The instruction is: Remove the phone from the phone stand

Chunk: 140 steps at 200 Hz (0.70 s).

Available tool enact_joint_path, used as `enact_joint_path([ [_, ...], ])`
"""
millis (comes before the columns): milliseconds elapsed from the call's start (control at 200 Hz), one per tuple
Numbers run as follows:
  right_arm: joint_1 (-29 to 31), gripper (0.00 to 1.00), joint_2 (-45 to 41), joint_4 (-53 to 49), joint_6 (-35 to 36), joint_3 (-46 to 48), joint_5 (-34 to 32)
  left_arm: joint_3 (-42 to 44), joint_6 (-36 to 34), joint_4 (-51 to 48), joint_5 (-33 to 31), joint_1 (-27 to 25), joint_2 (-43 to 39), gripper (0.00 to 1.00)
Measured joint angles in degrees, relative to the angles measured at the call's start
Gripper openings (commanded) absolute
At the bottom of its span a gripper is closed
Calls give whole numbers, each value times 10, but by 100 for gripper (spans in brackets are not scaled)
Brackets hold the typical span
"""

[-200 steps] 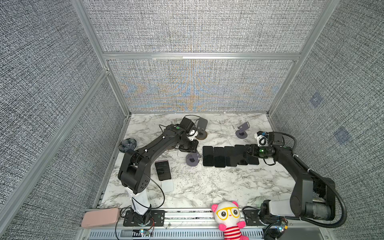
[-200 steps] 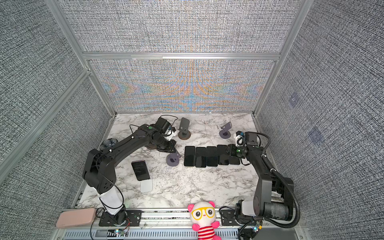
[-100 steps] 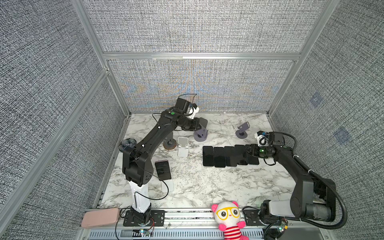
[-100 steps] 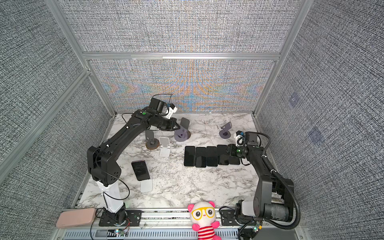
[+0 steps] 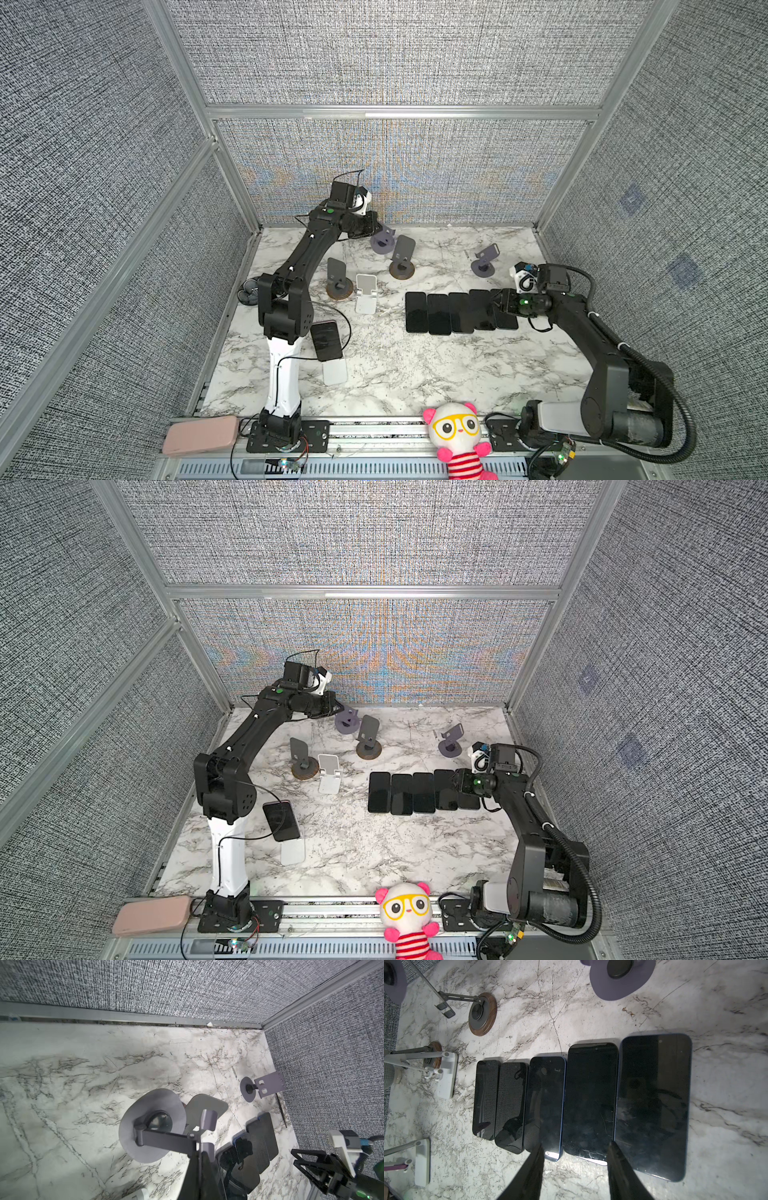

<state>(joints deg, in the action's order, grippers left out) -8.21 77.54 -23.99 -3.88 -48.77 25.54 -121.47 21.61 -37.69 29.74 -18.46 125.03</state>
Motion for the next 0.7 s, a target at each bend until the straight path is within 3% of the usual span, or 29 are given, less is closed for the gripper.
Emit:
enact_joint_path([
  [700, 0, 45, 0, 0, 2, 0, -2, 78, 71, 46, -27, 21, 43, 0],
])
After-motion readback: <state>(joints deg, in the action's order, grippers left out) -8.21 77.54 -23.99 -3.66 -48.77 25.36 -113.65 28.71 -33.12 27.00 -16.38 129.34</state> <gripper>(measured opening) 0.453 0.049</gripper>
